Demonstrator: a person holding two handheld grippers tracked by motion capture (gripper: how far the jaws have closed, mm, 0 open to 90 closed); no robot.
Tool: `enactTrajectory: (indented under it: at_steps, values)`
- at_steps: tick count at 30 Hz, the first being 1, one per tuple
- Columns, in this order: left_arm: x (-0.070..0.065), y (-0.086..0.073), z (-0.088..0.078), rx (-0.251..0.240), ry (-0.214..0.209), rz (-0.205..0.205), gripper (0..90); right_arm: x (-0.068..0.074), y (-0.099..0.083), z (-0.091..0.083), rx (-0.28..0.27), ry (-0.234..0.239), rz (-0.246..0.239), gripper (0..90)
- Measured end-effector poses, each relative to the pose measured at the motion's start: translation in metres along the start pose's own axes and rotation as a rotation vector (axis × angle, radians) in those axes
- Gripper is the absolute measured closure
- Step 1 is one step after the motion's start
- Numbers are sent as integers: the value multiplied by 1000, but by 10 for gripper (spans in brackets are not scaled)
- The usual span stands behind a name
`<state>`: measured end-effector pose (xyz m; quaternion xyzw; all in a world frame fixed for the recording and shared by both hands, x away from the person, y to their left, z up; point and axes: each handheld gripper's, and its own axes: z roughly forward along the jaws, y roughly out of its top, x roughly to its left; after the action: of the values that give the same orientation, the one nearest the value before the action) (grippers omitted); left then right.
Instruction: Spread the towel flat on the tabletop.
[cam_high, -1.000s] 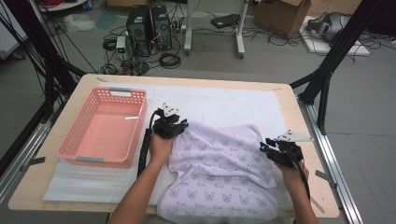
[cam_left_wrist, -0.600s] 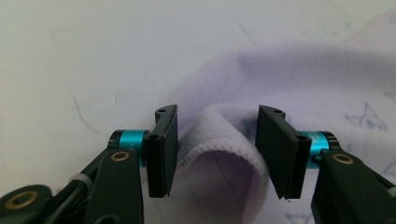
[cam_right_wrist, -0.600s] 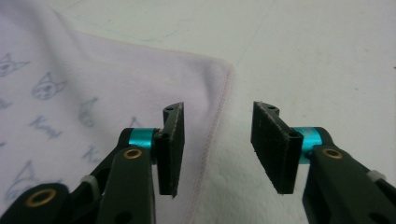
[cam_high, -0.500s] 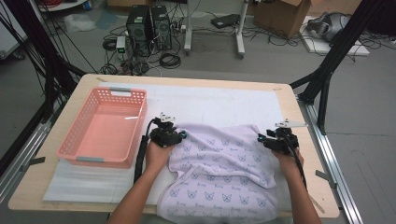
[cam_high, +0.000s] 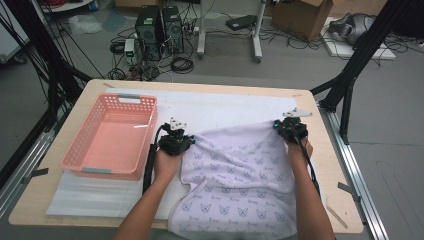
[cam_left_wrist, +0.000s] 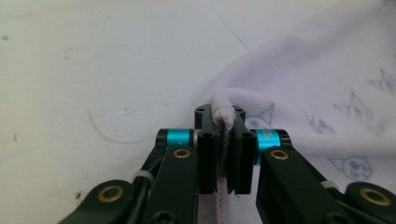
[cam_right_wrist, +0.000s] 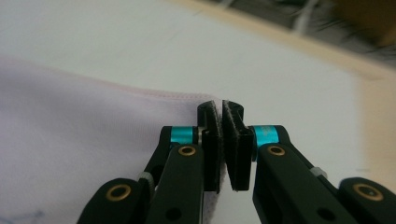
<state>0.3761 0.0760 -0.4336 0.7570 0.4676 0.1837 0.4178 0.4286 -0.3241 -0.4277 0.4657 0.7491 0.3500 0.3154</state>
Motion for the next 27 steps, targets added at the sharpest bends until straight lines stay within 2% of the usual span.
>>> enactTrajectory:
  at_steps: [1, 3, 4, 5, 6, 7, 9, 10, 12, 13, 14, 15, 16, 17, 19, 20, 23, 25, 27]
  values:
    - [0, -1, 1, 16, 3, -11, 682, -4, 1, -3, -25, -52, 21, 863]
    - [2, -3, 3, 50, -9, -23, 631, -11, 0, -6, -36, -115, 56, 853]
    - [2, -4, 5, 60, -22, -34, 596, -13, -2, -5, -28, -102, 90, 808]
    - [2, -4, 6, 75, -39, -43, 563, -15, -3, -4, -13, -83, 115, 702]
    - [2, -5, 7, 86, -45, -40, 546, -16, -4, -4, 9, -72, 128, 657]
    - [1, -6, 9, 95, -51, -37, 527, -16, -5, -6, 18, -68, 127, 657]
    - [-1, -5, 10, 97, -50, -27, 500, -16, -6, -13, -8, -50, 135, 636]
    - [-2, -5, 10, 93, -60, -33, 508, -16, -6, -17, -13, -34, 143, 629]
    - [-6, -6, 11, 95, -34, 6, 578, -15, -5, -22, 0, 1, 140, 604]
    - [-7, -6, 11, 97, -16, 45, 648, -14, -5, -25, 0, 27, 137, 597]
    - [-7, -6, 11, 94, -18, 53, 728, -12, -4, -28, 3, 53, 131, 590]
    - [-7, -5, 11, 89, -12, 48, 856, -10, -4, -32, 2, 64, 118, 589]
    - [-6, -4, 11, 78, 31, 58, 868, -8, -5, -35, -1, 74, 103, 589]
    - [-5, -3, 9, 44, 100, 69, 877, -6, -5, -38, 1, 90, 96, 589]
    - [5, 0, 1, -44, 160, -4, 880, -3, -8, -46, 2, 107, 80, 590]
    - [8, 1, -1, -70, 157, -34, 879, -3, -9, -49, 2, 111, 74, 589]
    - [9, 0, -1, -51, 131, -30, 851, -4, -15, -56, 5, 126, 79, 588]
    - [10, -2, 1, -26, 74, -85, 673, -4, -19, -58, 12, 133, 83, 579]
    - [10, -5, 2, -10, 60, -92, 573, -3, -24, -60, 25, 143, 79, 572]
